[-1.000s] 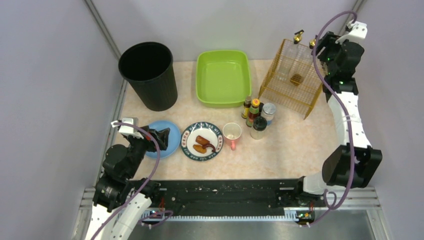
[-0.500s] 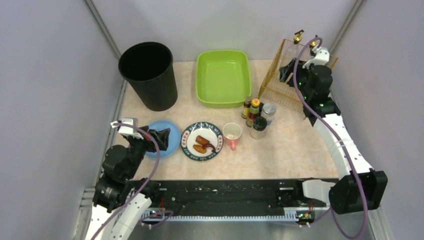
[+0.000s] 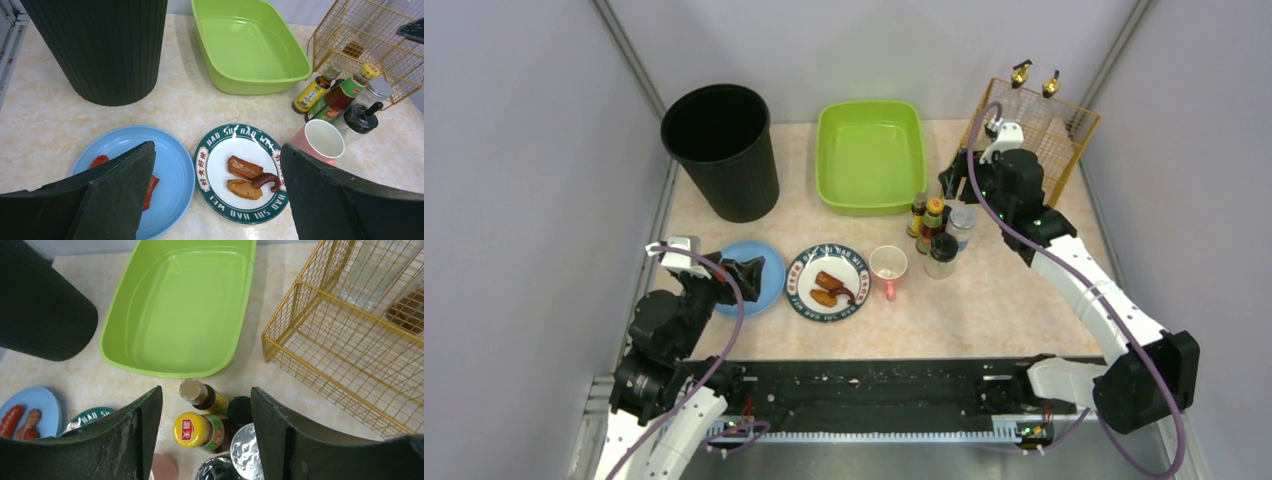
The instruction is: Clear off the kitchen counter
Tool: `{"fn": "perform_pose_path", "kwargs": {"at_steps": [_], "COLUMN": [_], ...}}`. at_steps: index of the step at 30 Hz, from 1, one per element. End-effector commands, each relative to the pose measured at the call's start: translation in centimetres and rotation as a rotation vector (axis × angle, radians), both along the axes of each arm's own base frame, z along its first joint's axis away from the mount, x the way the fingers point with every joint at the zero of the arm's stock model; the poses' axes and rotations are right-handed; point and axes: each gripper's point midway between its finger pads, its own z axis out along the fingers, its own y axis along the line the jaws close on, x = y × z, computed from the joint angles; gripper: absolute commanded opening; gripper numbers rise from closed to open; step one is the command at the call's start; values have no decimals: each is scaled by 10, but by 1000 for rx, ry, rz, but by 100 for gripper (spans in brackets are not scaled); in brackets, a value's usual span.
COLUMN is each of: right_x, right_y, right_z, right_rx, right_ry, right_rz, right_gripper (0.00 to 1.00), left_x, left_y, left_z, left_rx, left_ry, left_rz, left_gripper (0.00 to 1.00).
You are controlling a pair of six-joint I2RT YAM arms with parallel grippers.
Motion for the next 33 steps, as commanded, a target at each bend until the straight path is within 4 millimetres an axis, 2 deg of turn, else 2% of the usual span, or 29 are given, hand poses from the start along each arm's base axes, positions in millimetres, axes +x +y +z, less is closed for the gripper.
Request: {"fn": "perform_pose_path", "kwargs": {"at_steps": [1, 4, 12, 22, 33], "right_x": [-5, -8, -5, -12, -20], "right_y": [9, 23, 33, 35, 41], "right_z": [-17, -28, -49, -62, -66], "right_rx": [-48, -74, -117, -149, -185], "right_ry": [37, 60, 100, 139, 152], "right_rz": [35, 69, 61, 54, 73], "right_gripper": [64, 64, 65, 65, 61], "left_x": [1, 1, 3, 4, 4], "left_y": [-3, -4, -6, -7, -8], "left_z": [8, 7, 5, 4, 3], "left_rx": [-4, -2, 3, 5, 5], "left_ry": [-37, -32, -19, -15, -11], "left_rz": [-17, -23, -28, -31, -36], "left_gripper": [99, 99, 99, 99, 99]}}
